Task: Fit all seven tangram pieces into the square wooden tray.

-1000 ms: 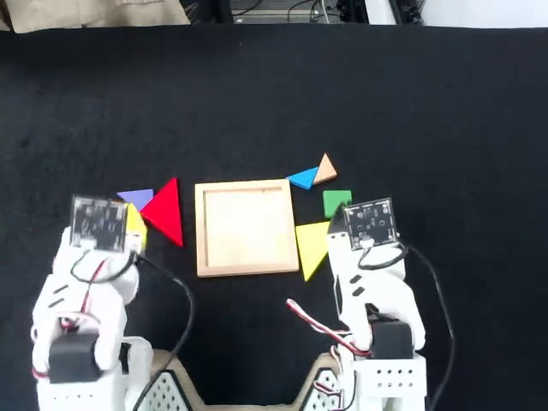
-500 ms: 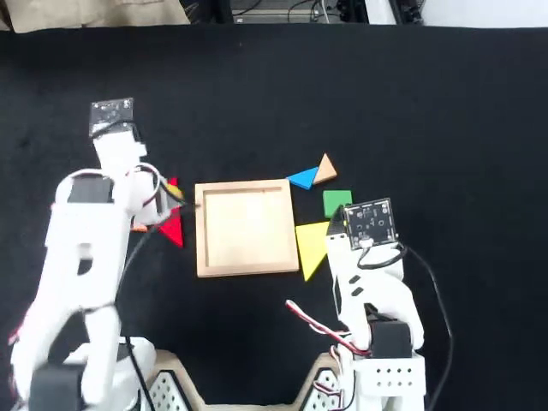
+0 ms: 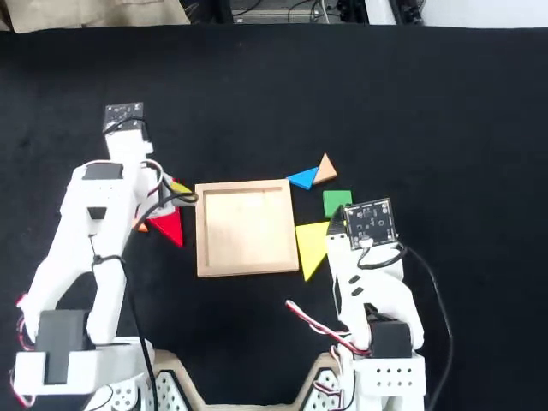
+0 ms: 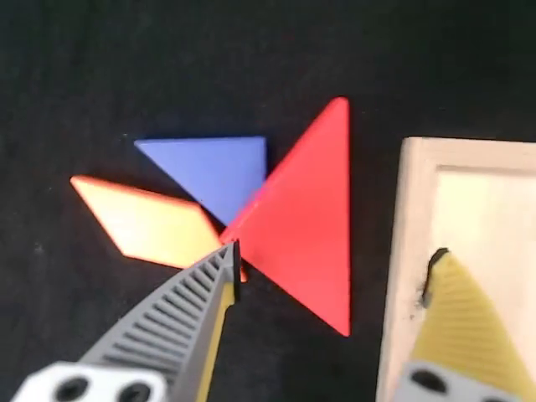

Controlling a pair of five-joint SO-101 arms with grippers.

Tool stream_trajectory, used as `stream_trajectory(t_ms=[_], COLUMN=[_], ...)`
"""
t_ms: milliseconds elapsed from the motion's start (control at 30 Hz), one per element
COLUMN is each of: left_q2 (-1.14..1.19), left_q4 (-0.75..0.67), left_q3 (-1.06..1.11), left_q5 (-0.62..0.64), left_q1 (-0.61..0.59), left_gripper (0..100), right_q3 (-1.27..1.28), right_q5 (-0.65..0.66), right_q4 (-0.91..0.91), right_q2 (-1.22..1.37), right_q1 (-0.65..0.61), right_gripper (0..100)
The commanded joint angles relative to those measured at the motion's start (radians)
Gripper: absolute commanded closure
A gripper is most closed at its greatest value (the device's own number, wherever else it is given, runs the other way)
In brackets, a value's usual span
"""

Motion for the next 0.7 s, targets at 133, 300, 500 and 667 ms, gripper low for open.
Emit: stream_trajectory(t_ms=[133,300,500,667], left_q2=[0.043,0.089,0.170,0.192], left_q4=[-0.018,-0.078,-0.081,-0.081], left_q3=[-0.018,-0.018,-0.028,-0.030], left_q5=[0.000,0.005,-0.002,-0.002], left_q1=[-0.024,-0.024,-0.027,-0.022], left_gripper=[65,65,65,65], right_q3=[-0.005,-0.005,-0.005,-0.005], right_q5=[-0.003,-0.003,-0.002,-0.002], right_q4=[0.009,0.011,0.011,0.011], right_q2=[-0.061,-0.061,-0.061,-0.061], right_q1=[-0.017,-0.017,-0.017,-0.017], right_gripper=[96.6,96.6,96.6,96.6])
